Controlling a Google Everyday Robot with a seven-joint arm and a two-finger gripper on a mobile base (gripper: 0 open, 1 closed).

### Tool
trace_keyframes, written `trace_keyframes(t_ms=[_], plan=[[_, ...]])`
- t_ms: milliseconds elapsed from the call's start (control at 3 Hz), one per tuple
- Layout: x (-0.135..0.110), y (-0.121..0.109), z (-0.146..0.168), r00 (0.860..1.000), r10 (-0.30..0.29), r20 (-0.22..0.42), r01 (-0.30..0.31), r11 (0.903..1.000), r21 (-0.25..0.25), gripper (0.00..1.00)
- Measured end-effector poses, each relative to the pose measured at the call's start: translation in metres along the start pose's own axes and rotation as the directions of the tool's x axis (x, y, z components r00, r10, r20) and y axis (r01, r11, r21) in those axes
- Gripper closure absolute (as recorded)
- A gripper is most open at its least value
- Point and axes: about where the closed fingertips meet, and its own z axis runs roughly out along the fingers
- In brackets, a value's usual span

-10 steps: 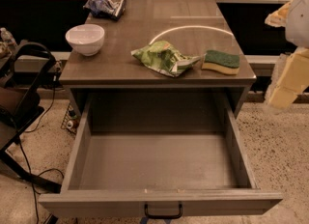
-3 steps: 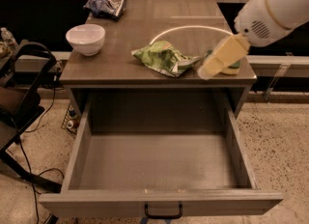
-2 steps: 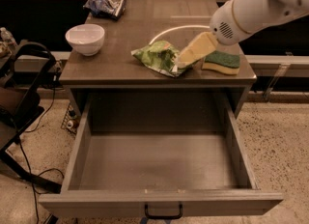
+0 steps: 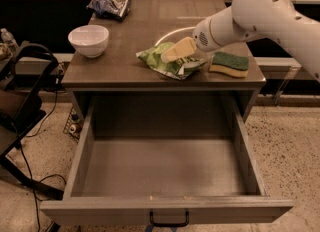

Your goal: Move green jalapeno chip bag near blue chip bag

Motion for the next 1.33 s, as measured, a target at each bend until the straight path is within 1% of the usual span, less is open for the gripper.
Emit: trace_keyframes(t_ms=[333,667,1000,1333], plan=[[0.008,0.011,0.038,0.999,0.039,0.015,-0.038,0.9984,-0.042,0.03],[0.016,0.022,0.052,0.999,0.053,0.007,-0.053,0.9974,-0.05,0.26],[0.017,0.024,0.054,0.999,0.052,0.005,-0.052,0.9972,-0.054,0.57],[0.015,0.024,0.053,0.999,0.052,0.005,-0.052,0.9972,-0.054,0.8]])
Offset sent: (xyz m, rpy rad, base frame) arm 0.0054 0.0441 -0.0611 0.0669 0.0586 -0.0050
